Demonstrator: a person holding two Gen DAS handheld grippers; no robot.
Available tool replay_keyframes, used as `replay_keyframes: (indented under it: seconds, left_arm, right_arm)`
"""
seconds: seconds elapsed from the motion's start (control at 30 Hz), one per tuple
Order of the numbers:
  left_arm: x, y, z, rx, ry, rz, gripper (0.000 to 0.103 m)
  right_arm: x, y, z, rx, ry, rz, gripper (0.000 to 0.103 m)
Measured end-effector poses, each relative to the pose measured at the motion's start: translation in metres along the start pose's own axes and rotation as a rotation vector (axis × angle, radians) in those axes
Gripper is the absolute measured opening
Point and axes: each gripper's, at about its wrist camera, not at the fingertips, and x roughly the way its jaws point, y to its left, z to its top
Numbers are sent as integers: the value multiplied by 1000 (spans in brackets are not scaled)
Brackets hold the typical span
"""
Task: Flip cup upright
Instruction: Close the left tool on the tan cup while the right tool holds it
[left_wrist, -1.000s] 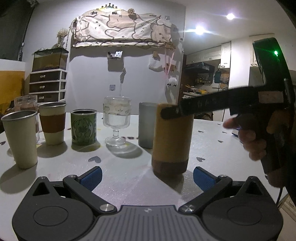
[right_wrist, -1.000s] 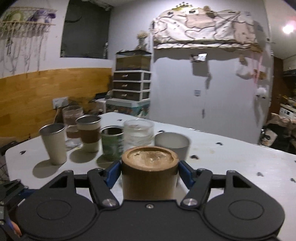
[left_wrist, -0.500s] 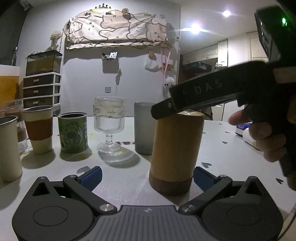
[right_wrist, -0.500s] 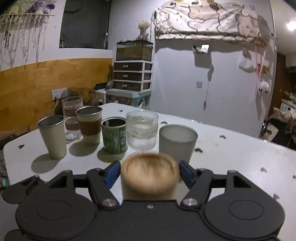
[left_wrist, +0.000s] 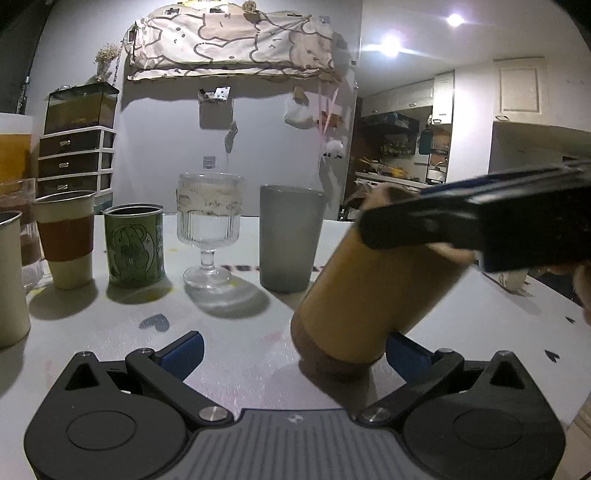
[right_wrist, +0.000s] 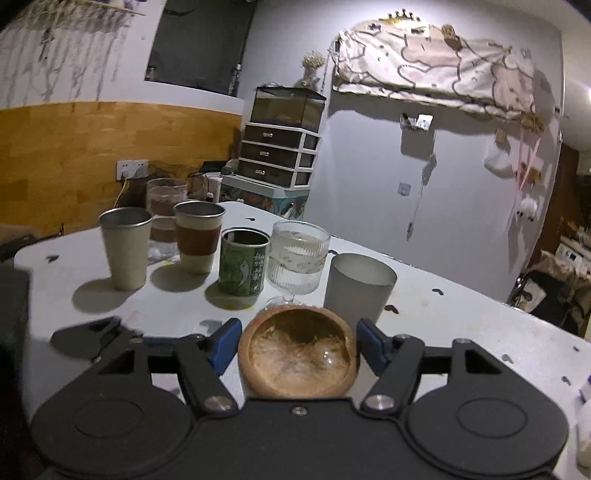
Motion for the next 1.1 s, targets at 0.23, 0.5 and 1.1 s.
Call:
replay_keyframes:
  seconds: [0.23, 0.5, 1.1]
  left_arm:
    - [-19, 12, -4, -59, 12, 19, 103]
    - [-37, 38, 11, -239, -12, 45, 103]
    - [-1, 43, 23, -613, 166, -260, 88]
  right_arm:
    - [-39, 12, -31, 3, -30, -46, 69]
    - [-56, 31, -71, 30, -20, -88, 68]
    - [-51, 21, -87, 215, -17, -37, 64]
